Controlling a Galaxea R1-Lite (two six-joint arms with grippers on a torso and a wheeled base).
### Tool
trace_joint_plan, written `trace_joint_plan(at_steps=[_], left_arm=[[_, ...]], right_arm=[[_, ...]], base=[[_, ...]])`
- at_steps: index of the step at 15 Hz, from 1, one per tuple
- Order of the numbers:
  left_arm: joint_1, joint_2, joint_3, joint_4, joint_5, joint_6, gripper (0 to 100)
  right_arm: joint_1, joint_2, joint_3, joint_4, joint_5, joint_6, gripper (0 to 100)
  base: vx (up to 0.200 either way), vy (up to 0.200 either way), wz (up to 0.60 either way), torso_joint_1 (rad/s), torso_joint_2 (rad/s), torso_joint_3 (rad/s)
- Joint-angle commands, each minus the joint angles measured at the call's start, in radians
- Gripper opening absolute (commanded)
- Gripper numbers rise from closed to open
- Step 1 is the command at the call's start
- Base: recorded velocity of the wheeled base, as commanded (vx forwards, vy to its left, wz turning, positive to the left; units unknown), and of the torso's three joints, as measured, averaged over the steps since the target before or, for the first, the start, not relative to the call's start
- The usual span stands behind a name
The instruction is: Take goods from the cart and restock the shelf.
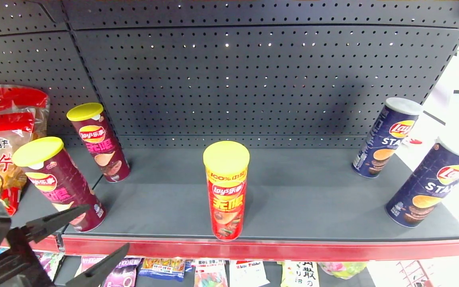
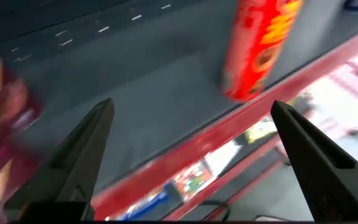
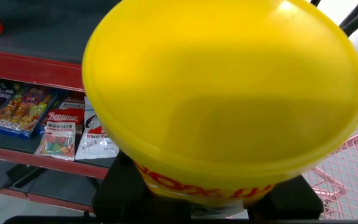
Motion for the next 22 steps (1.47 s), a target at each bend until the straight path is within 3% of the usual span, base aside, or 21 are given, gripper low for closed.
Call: trace_joint_plan(at_steps=[1,3,4,5,6,7,9,11,13,14,16,19,22], left_arm=[[0.001,-0.284,-0.022,0.212,0.092,-0.003,100],[0.002,-0.485,-0.132,0.581,0.094,-0.003,100],[0.002,-0.518,-0.150,0.642,0.095,-0.005,100],[0.010,-0.657,-0.212,0.886,0.097,-0.005,100],[0.010,-0.729,-0.229,0.998,0.097,-0.005,100],[0.010,-0.772,-0.226,1.039,0.098,-0.005,100],[0.010,-0.819,-0.183,1.042,0.098,-0.005,100],[0.010,-0.851,-0.138,1.041,0.098,-0.003,100],[0.010,-0.861,-0.126,1.041,0.100,-0.002,100],[0.012,-0.876,-0.123,1.041,0.106,-0.002,100],[0.012,-0.917,-0.100,1.041,0.107,-0.003,100],[0.021,-0.928,-0.081,1.041,0.107,-0.003,100],[0.021,-0.928,-0.081,1.041,0.126,-0.003,100]], right_arm=[[0.001,0.002,0.000,0.000,0.000,0.000,0],[0.001,0.003,0.000,0.002,0.000,0.000,0],[0.001,0.003,0.000,0.002,0.000,0.000,0],[0.004,0.005,0.000,0.002,0.002,-0.003,0],[0.004,0.005,-0.009,0.002,0.006,-0.006,0],[0.008,0.052,-0.086,0.011,0.018,0.000,0],[0.027,0.331,-0.346,0.012,0.060,0.046,0],[0.108,0.531,-0.483,0.005,0.176,-0.011,0],[0.154,0.612,-0.524,-0.002,0.187,-0.052,0],[0.228,0.707,-0.593,-0.008,0.187,-0.049,0],[0.323,0.890,-0.646,-0.132,0.189,-0.043,0],[0.337,1.098,-0.682,-0.304,0.192,-0.045,0],[0.335,1.286,-0.824,-0.324,0.212,-0.042,0]], base=[[0.000,0.000,0.00,0.000,0.00,0.000],[0.000,0.000,0.00,0.000,0.00,0.000],[0.000,0.000,0.00,0.000,0.00,0.000],[0.000,0.000,0.00,0.000,0.00,0.000],[0.000,0.000,0.00,0.000,0.00,0.000],[0.000,0.000,0.00,0.000,0.00,0.000],[0.000,0.000,0.00,0.000,0.00,0.000],[0.000,0.000,0.00,0.000,0.00,0.000],[0.000,0.000,0.00,0.000,0.00,0.000],[0.000,0.000,0.00,0.000,0.00,0.000],[0.000,0.000,0.00,0.000,0.00,0.000],[0.000,0.000,0.00,0.000,0.00,0.000],[0.000,0.000,0.00,0.000,0.00,0.000]])
